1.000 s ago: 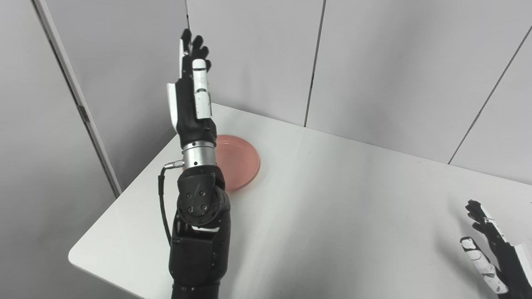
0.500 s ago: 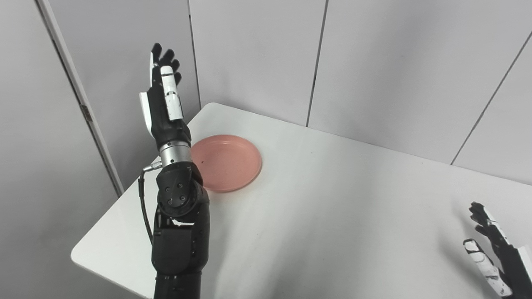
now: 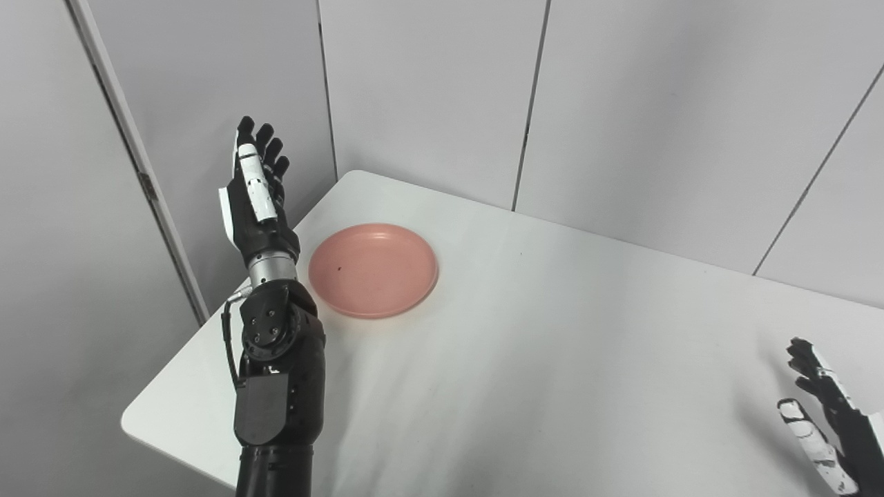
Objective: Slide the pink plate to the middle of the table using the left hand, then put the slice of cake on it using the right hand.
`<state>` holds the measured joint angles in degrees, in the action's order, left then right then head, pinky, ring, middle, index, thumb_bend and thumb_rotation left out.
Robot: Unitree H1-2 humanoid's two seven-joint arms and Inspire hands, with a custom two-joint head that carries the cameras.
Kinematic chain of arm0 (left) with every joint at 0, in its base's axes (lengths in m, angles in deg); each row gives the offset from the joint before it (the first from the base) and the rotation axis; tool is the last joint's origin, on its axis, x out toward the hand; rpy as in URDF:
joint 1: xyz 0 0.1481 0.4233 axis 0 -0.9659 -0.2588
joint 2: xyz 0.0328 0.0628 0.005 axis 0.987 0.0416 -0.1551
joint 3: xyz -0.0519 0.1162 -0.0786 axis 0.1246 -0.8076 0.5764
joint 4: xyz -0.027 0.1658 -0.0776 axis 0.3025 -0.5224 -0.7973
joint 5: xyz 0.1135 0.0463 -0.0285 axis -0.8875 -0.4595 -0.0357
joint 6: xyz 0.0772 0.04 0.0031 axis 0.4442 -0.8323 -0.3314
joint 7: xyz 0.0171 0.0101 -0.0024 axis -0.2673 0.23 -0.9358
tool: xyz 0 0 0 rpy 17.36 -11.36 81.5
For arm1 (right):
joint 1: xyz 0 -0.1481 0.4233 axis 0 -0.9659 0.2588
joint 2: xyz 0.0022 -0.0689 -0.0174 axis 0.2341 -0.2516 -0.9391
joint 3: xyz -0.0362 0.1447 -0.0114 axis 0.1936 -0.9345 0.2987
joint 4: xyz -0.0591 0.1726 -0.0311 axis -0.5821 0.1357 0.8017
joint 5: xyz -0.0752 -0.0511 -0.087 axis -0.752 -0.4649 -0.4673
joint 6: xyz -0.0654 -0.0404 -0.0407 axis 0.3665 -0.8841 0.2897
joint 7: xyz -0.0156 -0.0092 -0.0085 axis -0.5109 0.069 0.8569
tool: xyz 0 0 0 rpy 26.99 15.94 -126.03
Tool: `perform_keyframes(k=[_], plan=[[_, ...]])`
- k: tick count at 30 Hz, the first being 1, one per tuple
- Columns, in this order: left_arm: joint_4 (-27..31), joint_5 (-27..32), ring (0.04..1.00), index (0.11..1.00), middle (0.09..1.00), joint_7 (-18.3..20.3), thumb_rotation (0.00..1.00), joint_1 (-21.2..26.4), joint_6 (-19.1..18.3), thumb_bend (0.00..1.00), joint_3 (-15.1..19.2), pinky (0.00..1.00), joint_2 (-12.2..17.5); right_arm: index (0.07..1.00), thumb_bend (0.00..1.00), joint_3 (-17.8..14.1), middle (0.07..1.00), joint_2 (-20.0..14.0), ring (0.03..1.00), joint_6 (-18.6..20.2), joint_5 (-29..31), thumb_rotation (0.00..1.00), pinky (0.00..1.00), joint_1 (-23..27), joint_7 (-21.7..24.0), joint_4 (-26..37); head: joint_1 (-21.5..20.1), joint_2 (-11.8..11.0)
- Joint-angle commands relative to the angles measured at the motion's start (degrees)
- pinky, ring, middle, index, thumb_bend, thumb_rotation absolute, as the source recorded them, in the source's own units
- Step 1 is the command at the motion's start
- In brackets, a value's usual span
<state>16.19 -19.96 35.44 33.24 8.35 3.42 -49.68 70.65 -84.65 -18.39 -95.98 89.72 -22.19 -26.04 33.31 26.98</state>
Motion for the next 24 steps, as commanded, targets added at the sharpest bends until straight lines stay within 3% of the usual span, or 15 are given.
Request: perform_keyframes(k=[1, 11, 24], plan=[[-0.4, 1.3, 0.911, 0.903, 0.914, 1.1, 1.0, 1.7, 3.1, 0.43, 0.5, 0.91, 2.2, 0.932, 0.39, 0.5, 0.918, 0.7, 0.903, -1.0, -0.9, 1.0, 0.88, -4.7, -0.3, -4.0, 0.0, 0.1], [-3.2, 7.2, 0.913, 0.902, 0.909, 1.7, 1.0, 1.5, 3.7, 0.42, 2.6, 0.93, 3.3, 0.932, 0.37, 0.5, 0.918, 0.4, 0.904, -0.8, -1.0, 1.0, 0.89, -4.7, -0.2, -3.7, 0.6, 0.4], [-7.3, 10.6, 0.934, 0.927, 0.93, 2.7, 1.0, 1.1, 4.4, 0.41, 3.5, 0.95, 4.9, 0.936, 0.34, 0.5, 0.919, 0.5, 0.911, -0.3, -1.2, 1.0, 0.9, -5.1, -0.1, -2.6, 0.7, 1.0]])
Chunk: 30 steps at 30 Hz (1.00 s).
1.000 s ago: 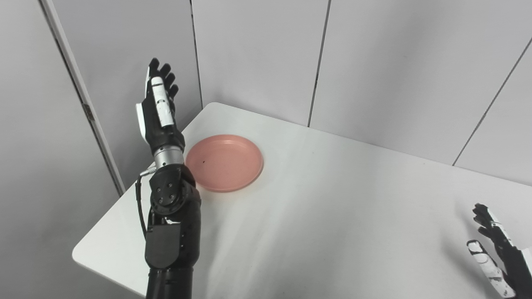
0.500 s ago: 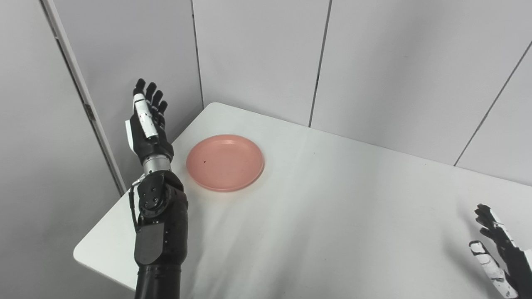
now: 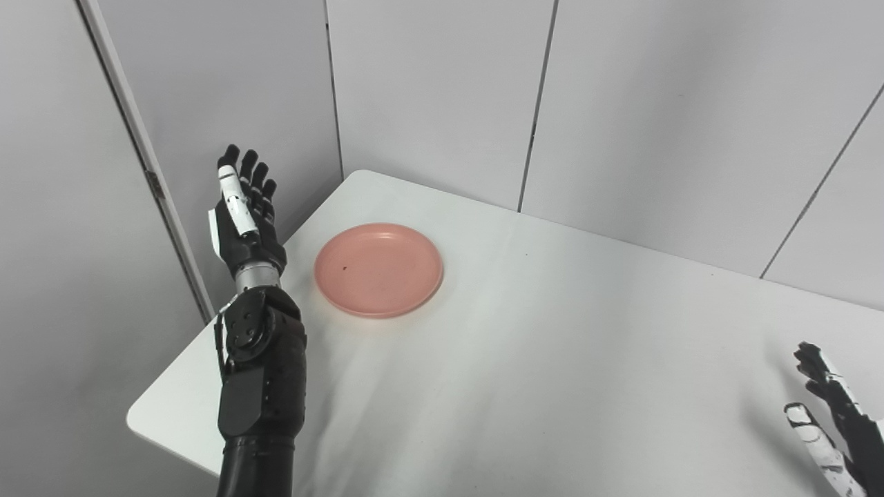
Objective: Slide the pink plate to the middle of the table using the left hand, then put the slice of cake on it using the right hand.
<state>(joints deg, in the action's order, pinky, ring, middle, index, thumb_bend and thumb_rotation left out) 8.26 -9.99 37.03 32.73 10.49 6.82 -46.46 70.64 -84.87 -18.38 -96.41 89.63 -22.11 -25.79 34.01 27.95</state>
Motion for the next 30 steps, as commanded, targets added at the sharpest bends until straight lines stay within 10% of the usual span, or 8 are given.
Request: perform_keyframes(k=[1, 30], plan=[[0.7, 0.8, 0.932, 0.928, 0.932, 1.2, 1.0, 1.6, 2.1, 0.4, 0.1, 0.96, 1.7, 0.937, 0.34, 0.5, 0.918, 0.7, 0.911, -0.3, -0.9, 1.0, 0.9, -5.0, -0.2, -2.8, 0.0, 0.1], [-11.8, 1.2, 0.91, 0.91, 0.912, 2.7, 1.0, 2.3, 2.5, 0.39, -0.3, 0.92, 4.0, 0.927, 0.36, 0.1, 0.91, 1.3, 0.899, -1.3, -0.8, 1.0, 0.89, -5.7, -0.5, -1.8, -0.5, 1.4]])
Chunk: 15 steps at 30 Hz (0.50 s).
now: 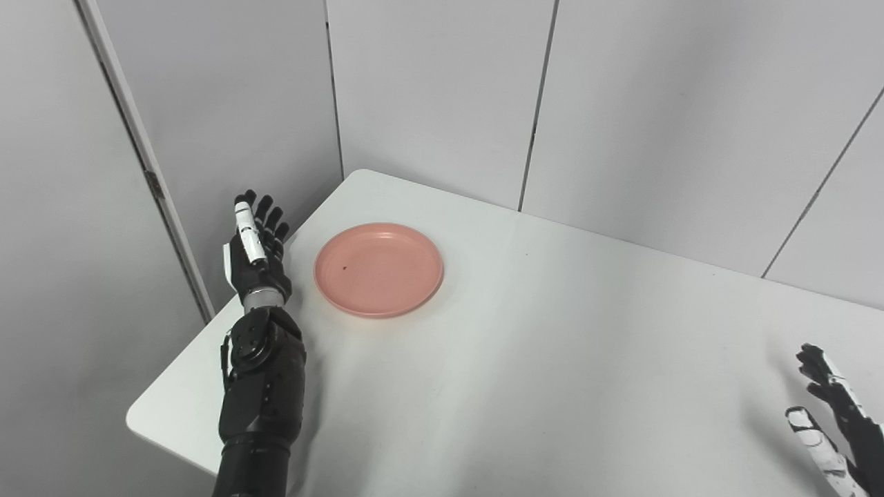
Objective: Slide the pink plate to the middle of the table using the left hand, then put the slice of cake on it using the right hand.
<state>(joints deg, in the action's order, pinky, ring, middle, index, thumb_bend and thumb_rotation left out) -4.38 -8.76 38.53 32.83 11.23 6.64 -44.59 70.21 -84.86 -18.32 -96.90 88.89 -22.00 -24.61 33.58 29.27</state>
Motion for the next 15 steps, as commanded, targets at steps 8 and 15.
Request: perform_keyframes(k=[8, 15], plan=[[-1.4, 0.7, 0.892, 0.908, 0.904, 1.8, 1.0, 2.2, 1.0, 0.39, 0.0, 0.91, 2.4, 0.921, 0.35, 0.5, 0.905, 1.5, 0.895, -0.6, -0.8, 1.0, 0.88, -5.3, -0.6, -1.7, -0.6, 0.5], [-2.7, 1.9, 0.887, 0.896, 0.896, 2.0, 1.0, 2.5, -1.1, 0.38, -0.4, 0.9, 1.9, 0.92, 0.36, 0.6, 0.904, 1.4, 0.892, -1.4, -1.4, 1.0, 0.88, -5.3, -1.0, -2.1, -0.6, 0.5]])
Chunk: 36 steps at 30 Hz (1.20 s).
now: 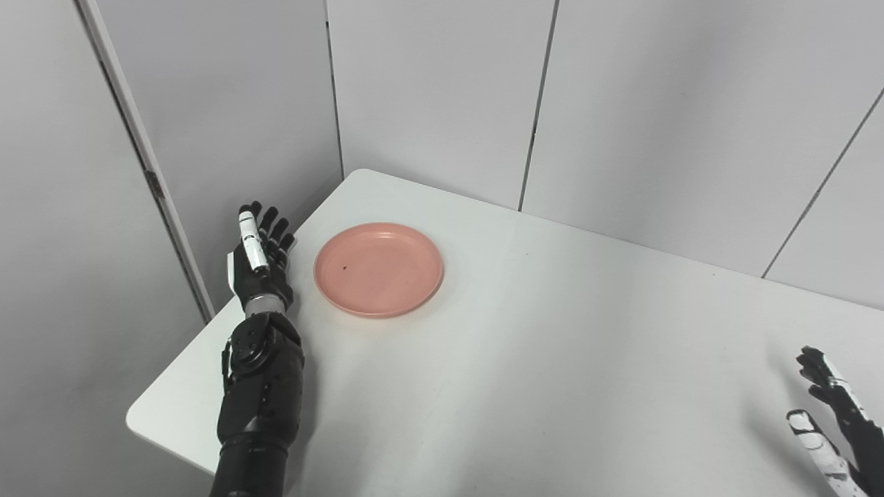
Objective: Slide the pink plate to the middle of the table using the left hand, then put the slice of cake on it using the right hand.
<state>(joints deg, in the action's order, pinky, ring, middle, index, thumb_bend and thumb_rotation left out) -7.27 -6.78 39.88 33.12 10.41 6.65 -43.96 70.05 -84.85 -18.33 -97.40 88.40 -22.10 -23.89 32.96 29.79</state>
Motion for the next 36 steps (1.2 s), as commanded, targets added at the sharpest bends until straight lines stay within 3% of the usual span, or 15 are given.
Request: perform_keyframes(k=[1, 17, 36], plan=[[0.0, -0.4, 0.879, 0.887, 0.887, 0.4, 1.0, 2.3, -0.4, 0.37, -0.7, 0.89, 1.1, 0.921, 0.36, 0.7, 0.904, 1.4, 0.891, -1.5, -1.1, 1.0, 0.88, -4.7, -1.1, -2.9, -0.2, 0.2], [0.1, -1.2, 0.88, 0.891, 0.894, 1.3, 1.0, 2.3, -4.5, 0.37, -4.2, 0.89, 0.3, 0.922, 0.38, 0.6, 0.901, 1.8, 0.889, -0.6, -1.3, 1.0, 0.87, -4.9, -0.8, -2.3, -1.0, 0.7], [1.7, 0.5, 0.886, 0.898, 0.904, 4.1, 1.0, 2.9, -11.1, 0.36, -5.8, 0.88, -1.1, 0.912, 0.42, 0.7, 0.896, 2.1, 0.886, -0.3, -1.6, 1.0, 0.87, -5.3, -0.6, -1.3, -2.5, 1.5]])
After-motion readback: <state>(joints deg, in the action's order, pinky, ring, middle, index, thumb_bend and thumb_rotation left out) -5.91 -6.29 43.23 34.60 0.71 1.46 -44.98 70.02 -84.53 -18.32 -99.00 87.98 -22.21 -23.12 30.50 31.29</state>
